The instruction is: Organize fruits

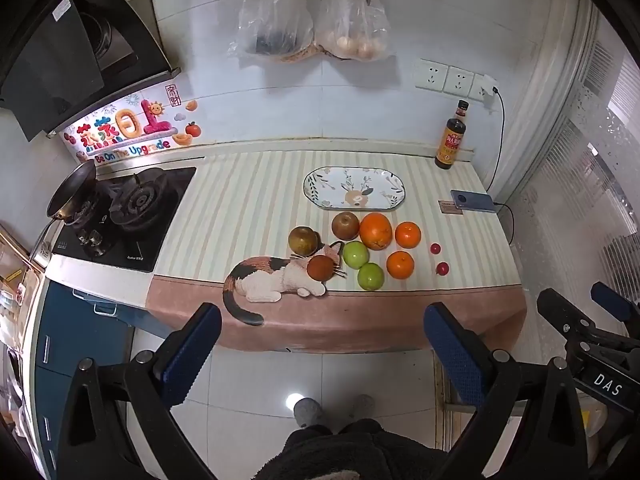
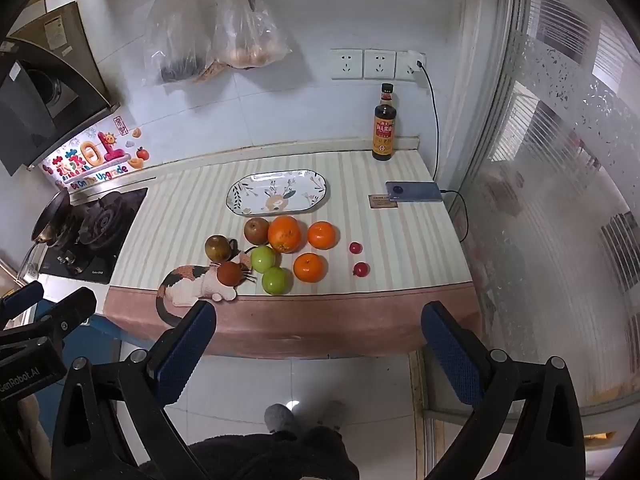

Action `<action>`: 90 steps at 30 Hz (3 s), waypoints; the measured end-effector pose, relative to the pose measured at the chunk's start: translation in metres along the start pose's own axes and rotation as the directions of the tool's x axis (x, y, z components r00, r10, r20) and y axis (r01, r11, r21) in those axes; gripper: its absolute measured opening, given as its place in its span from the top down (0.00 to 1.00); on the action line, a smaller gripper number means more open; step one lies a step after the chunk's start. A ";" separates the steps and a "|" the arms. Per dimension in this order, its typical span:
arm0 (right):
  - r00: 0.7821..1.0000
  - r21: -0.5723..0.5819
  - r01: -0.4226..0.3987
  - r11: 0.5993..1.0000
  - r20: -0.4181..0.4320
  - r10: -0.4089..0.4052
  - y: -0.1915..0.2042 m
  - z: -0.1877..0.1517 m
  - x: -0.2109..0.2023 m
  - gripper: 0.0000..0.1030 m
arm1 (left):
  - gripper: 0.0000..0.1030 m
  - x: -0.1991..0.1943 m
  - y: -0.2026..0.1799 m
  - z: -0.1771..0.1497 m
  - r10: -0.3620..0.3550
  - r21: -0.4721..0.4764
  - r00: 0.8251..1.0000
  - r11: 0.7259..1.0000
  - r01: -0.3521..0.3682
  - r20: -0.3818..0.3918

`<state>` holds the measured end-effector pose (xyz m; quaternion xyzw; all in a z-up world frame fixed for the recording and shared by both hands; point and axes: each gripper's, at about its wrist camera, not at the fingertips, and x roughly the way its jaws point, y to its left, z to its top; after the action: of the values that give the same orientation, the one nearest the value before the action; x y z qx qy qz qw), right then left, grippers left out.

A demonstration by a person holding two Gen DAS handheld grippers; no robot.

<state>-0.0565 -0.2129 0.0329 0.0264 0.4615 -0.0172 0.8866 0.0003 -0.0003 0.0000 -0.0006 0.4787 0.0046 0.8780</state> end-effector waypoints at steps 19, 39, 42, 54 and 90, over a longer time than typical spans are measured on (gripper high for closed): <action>1.000 -0.003 -0.018 1.000 -0.009 0.018 0.003 0.002 0.001 0.00 | 0.00 -0.001 0.012 -0.006 0.004 -0.004 1.000 1.000 -0.004 0.006; 1.000 -0.008 -0.013 1.000 -0.004 0.013 0.000 0.003 -0.001 0.00 | 0.00 0.004 0.011 -0.008 0.015 0.011 1.000 1.000 -0.015 0.000; 1.000 -0.008 -0.012 1.000 -0.003 0.012 0.001 0.003 -0.001 0.00 | 0.00 0.004 0.011 -0.008 0.015 0.012 1.000 1.000 -0.015 0.000; 1.000 -0.007 -0.012 1.000 -0.004 0.012 0.002 0.003 -0.001 0.00 | 0.00 0.005 0.010 -0.007 0.016 0.011 1.000 1.000 -0.016 -0.001; 1.000 -0.017 -0.021 1.000 -0.010 0.021 0.009 0.006 0.001 0.00 | 0.00 0.006 0.011 -0.007 0.017 0.010 1.000 1.000 -0.017 0.002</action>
<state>-0.0506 -0.2046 0.0362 0.0240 0.4658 -0.0038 0.8846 -0.0021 0.0110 -0.0087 0.0077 0.4780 0.0096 0.8783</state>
